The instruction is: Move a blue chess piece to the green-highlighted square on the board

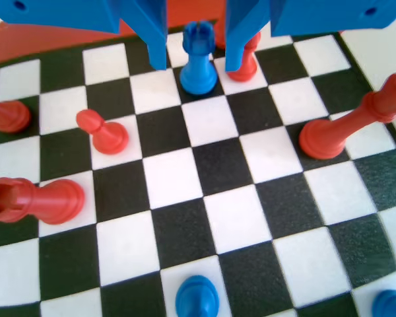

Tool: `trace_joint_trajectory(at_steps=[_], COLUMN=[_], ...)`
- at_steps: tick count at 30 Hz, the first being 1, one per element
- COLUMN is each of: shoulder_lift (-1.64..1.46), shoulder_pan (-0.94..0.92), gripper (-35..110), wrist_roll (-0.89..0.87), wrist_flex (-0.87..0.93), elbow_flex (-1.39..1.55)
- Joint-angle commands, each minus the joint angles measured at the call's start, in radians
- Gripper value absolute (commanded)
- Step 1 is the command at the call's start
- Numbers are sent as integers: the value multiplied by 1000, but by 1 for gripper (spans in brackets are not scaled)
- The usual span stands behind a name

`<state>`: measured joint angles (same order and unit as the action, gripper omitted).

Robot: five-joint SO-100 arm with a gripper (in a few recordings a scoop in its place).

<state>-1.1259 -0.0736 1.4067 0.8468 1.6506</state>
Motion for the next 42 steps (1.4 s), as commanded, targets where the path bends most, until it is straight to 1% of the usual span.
trace_joint_trajectory(at_steps=[1, 20, 32, 35, 42], shoulder_lift=[-34, 26, 35, 35, 35], shoulder_pan=[-23, -28, -28, -26, -26], gripper=[14, 14, 14, 12, 2], wrist_roll=[14, 18, 29, 32, 57], wrist_flex=[-3, 11, 11, 11, 11], elbow_flex=[-48, -130, -126, -120, -106])
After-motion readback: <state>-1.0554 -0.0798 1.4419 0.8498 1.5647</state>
